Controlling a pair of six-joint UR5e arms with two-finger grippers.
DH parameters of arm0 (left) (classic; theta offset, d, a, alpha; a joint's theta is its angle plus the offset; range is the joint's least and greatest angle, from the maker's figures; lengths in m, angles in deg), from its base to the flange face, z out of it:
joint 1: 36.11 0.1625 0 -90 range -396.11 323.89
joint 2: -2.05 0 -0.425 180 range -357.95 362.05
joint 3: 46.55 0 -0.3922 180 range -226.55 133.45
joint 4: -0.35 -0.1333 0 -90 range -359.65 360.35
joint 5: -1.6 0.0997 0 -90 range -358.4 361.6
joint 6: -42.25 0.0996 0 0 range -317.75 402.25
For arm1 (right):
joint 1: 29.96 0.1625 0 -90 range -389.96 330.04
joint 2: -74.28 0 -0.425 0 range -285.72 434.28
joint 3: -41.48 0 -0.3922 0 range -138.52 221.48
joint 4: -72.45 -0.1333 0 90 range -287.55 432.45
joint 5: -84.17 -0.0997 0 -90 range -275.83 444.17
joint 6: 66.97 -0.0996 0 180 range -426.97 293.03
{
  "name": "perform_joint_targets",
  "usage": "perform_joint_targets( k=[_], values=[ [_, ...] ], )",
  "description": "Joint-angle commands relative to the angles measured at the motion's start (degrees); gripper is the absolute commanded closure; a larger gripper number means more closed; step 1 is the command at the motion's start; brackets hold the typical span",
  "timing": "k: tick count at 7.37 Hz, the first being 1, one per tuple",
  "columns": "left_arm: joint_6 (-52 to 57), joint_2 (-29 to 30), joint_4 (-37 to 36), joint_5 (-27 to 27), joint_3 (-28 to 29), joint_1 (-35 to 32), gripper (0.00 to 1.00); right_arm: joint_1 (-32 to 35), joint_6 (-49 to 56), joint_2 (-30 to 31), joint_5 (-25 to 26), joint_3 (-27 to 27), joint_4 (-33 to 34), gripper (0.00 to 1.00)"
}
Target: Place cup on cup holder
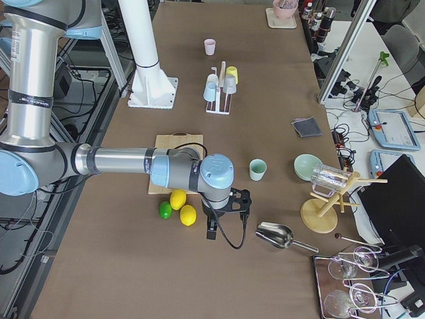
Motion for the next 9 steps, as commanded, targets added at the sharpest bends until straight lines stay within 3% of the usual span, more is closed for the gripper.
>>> perform_joint_targets(
  k=[1, 3, 7, 9],
  values=[
    [0.21, 1.55, 0.04, -0.05, -0.06, 0.03, 0.01, -1.11, 0.82, -0.01, -0.07, -0.15, -1.73, 0.00],
    [-0.31, 4.36, 0.04, -0.05, 0.03, 1.16, 0.01, -3.92, 1.88, -0.62, 0.54, 0.12, -5.33, 0.00],
    [-0.49, 5.35, -0.13, 0.83, -2.33, 6.08, 0.01, -10.95, 0.56, -5.54, -0.07, 0.12, -4.91, 0.00],
    [-0.67, 5.95, -0.22, 6.52, -5.84, 11.26, 0.01, -14.54, 0.56, -9.31, -0.60, 1.34, -4.74, 0.00]
  ],
)
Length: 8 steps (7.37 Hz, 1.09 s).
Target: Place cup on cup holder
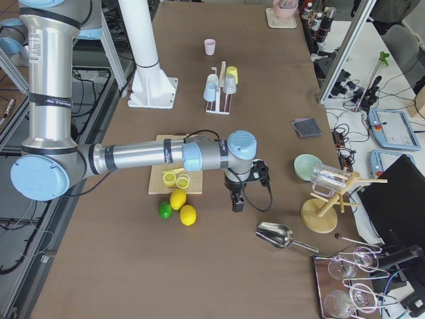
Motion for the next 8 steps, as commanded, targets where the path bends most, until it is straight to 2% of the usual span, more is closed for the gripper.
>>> perform_joint_targets(
  k=[1, 3, 5, 6, 8],
  values=[
    [-0.01, 1.07, 0.01, 2.84, -2.36, 4.81, 0.01, -3.79, -1.14, -5.93, -1.25, 2.66, 1.43, 0.00],
    [0.16, 5.01, -2.52, 2.93, -2.54, 7.36, 0.01, -7.13, -2.20, -13.84, -1.96, 4.00, 8.35, 0.00],
    [5.30, 13.34, -18.01, 3.36, -2.80, 9.48, 0.01, -9.95, -1.50, -16.58, -1.61, 5.56, 8.30, 0.00],
    [7.61, 17.90, -24.01, 5.89, -2.19, 11.58, 0.01, -11.09, -1.76, -19.47, -1.61, 7.49, 8.82, 0.00],
    [7.63, 21.19, -28.89, 6.36, -1.49, 15.98, 0.01, -13.28, -1.24, -26.23, 0.22, 12.50, 12.06, 0.00]
  ],
)
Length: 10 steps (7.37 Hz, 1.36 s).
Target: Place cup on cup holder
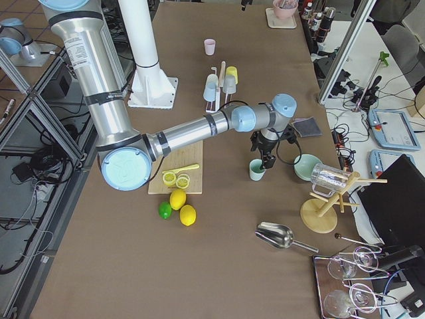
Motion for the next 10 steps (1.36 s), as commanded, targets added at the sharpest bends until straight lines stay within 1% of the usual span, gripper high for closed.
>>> perform_joint_targets(
  k=[1, 2, 3, 4, 5, 6, 7, 8, 9, 10],
  values=[
    [0.43, 4.41, -7.58, 0.90, 1.27, 6.13, 0.01, -3.56, 1.10, -7.66, 5.28, 3.80, 6.39, 0.00],
    [0.43, 5.83, -9.54, 4.82, 1.36, 7.99, 0.01, -4.45, 4.24, -11.44, 7.32, 7.29, 11.13, 0.00],
    [0.43, 6.27, -11.13, 5.65, 1.97, 10.36, 0.01, -4.29, 6.44, -14.18, 7.34, 11.76, 12.22, 0.00],
    [0.34, 8.63, -16.19, 5.83, 3.72, 14.30, 0.01, -4.37, 6.55, -16.03, 7.34, 15.11, 13.19, 0.00],
    [0.26, 11.00, -20.15, 5.92, 5.74, 15.47, 0.01, -4.38, 6.73, -19.70, 7.25, 21.15, 14.16, 0.00],
    [0.08, 11.89, -22.46, 6.70, 5.93, 18.53, 0.01, -4.46, 8.56, -22.09, 7.43, 25.04, 14.95, 0.00],
    [-0.01, 12.86, -23.70, 10.19, 6.28, 20.73, 0.01, -4.98, 9.36, -23.24, 7.60, 26.91, 15.04, 0.00],
    [-0.01, 13.57, -25.71, 10.57, 8.20, 23.02, 0.01, -6.47, 9.37, -25.69, 9.60, 29.01, 16.26, 0.01],
    [-0.01, 14.36, -27.21, 10.66, 9.87, 24.60, 0.01, -7.70, 10.06, -28.94, 11.28, 33.30, 18.01, 0.01],
    [-0.01, 14.63, -29.40, 10.75, 10.58, 27.14, 0.01, -7.98, 13.99, -29.06, 12.95, 34.39, 18.81, 0.01]
  ],
)
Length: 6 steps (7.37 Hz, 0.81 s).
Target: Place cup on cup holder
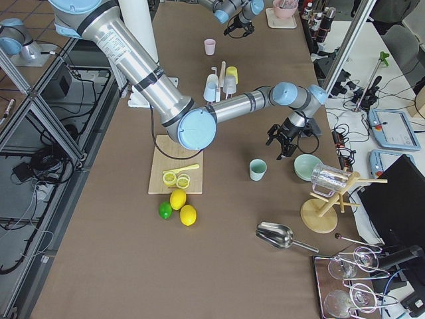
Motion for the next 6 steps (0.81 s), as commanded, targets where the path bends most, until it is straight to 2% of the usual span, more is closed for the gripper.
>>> perform_joint_targets(
  k=[1, 2, 4, 5, 6],
  values=[
    [0.08, 1.32, -4.53, 0.20, 1.70, 3.08, 0.01, -0.81, 5.87, -1.62, 3.66, 3.00, 3.71, 0.01],
    [-0.01, 2.89, -7.16, -0.06, 2.92, 3.08, 0.01, -1.24, 7.28, -1.62, 4.98, 3.96, 5.56, 0.01],
    [-0.01, 6.40, -7.89, -0.59, 8.53, 3.17, 0.01, -2.03, 8.44, -2.06, 5.08, 5.20, 7.24, 0.01],
    [-0.01, 8.25, -7.63, -1.03, 12.30, 3.69, 0.01, -3.69, 8.53, -1.98, 6.91, 5.46, 6.81, 0.01],
    [0.08, 8.35, -7.36, -0.94, 13.38, 5.00, 0.01, -5.10, 10.18, -2.93, 10.84, 5.81, 6.55, 0.01]
  ],
)
